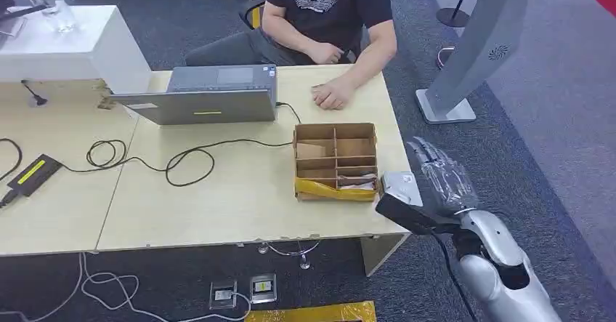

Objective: Pass the card to the sensor for recognition and then transmit it.

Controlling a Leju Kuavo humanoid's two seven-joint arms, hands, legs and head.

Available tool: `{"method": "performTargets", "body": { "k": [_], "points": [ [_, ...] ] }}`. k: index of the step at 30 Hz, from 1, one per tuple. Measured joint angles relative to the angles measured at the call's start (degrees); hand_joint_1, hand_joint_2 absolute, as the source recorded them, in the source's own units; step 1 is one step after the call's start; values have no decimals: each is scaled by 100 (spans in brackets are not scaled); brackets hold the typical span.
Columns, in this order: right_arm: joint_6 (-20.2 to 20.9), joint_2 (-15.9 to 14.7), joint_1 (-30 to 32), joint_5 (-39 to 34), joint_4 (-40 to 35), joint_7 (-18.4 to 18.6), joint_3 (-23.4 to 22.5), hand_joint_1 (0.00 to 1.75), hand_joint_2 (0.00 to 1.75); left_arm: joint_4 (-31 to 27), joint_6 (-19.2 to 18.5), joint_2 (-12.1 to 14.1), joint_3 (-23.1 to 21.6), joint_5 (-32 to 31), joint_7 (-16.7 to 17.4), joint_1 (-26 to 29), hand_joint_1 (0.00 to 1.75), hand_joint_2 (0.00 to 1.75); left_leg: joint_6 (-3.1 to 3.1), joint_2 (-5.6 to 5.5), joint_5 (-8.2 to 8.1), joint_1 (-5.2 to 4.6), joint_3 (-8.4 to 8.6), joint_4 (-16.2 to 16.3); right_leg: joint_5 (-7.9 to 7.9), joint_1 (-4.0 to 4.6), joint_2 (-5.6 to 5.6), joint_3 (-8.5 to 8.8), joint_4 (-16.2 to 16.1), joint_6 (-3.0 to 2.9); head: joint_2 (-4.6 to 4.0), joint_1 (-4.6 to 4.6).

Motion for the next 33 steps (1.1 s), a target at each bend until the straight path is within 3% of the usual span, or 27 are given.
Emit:
{"method": "performTargets", "body": {
  "k": [5, 17, 33],
  "points": [
    [-385, 388, -80, 184, 355, -101, 94, 0, 175, 0, 11, -33, -87, -11, 0, -19, 0, 0, 0, -2, 0, 3, 0, 0, 0, 2, -1, 1, 0, 0, 0, 0],
    [-459, 923, -468, 190, 1102, -365, 193, 0, 175, 0, 7, -31, -197, -33, 0, -24, 0, 0, 0, -4, 0, 3, -1, 0, -1, 2, -2, 0, 1, -1, 0, 0],
    [-398, 1111, -641, 190, 1567, -433, 267, 0, 175, 0, -9, -11, -284, -74, 0, -25, 0, 0, 0, -4, 0, 3, -1, 0, -1, 3, -3, 0, 1, -1, 0, 0]
  ]
}}
